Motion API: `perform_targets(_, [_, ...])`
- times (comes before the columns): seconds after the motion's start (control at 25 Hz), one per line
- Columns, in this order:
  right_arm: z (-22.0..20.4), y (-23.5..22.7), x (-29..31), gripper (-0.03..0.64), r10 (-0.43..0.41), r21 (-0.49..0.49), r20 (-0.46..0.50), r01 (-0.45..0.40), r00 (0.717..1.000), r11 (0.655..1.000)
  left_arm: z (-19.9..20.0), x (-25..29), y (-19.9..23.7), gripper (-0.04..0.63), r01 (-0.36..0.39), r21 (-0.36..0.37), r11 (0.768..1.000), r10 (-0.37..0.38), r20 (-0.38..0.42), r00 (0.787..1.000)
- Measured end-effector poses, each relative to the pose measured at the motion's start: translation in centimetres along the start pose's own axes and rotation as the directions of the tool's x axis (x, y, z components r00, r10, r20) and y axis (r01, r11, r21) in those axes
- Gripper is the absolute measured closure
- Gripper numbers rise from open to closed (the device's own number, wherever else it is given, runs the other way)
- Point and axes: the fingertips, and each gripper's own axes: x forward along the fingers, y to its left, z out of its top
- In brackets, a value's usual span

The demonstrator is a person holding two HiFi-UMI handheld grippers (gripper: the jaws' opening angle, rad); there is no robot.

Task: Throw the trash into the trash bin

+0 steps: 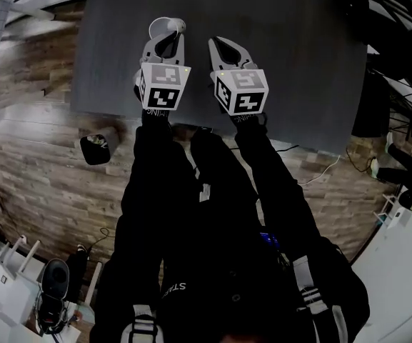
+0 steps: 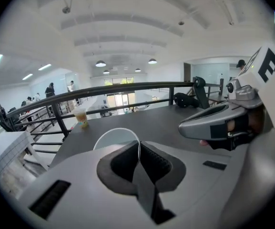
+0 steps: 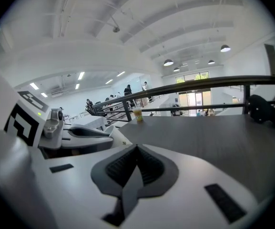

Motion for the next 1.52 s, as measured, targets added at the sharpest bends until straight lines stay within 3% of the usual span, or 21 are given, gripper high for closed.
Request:
perform_targets(0.44, [0.0, 13.7, 1.4, 0.601, 0.169, -0.117, -0.014, -0.17, 0.985, 0.979, -4.1, -10.5, 7.8, 0.58, -0.165, -0.166, 0.972, 0.175, 0.048, 0.983])
perform_targets(0.88, [-3.2, 31.3, 3.4, 0.601, 0.377, -0.204, -0.081, -0.386, 0.922, 0.9, -13.1, -24.0, 16.6, 0.58, -0.367, -0.3, 0.88, 0.388, 0.009, 0.922])
perform_targets(1.24, [-7.1, 44.8, 4.5, 0.601, 0.517, -0.256, -0.172, -0.545, 0.839, 0.799, -22.4, -34.7, 22.7, 0.581, -0.527, -0.399, 0.75, 0.539, -0.092, 0.837])
perform_targets(1.52, [-11.2, 52.3, 5.3, 0.601, 0.584, -0.281, -0.252, -0.636, 0.772, 0.719, -30.0, -40.6, 25.1, 0.581, -0.613, -0.477, 0.629, 0.612, -0.181, 0.77])
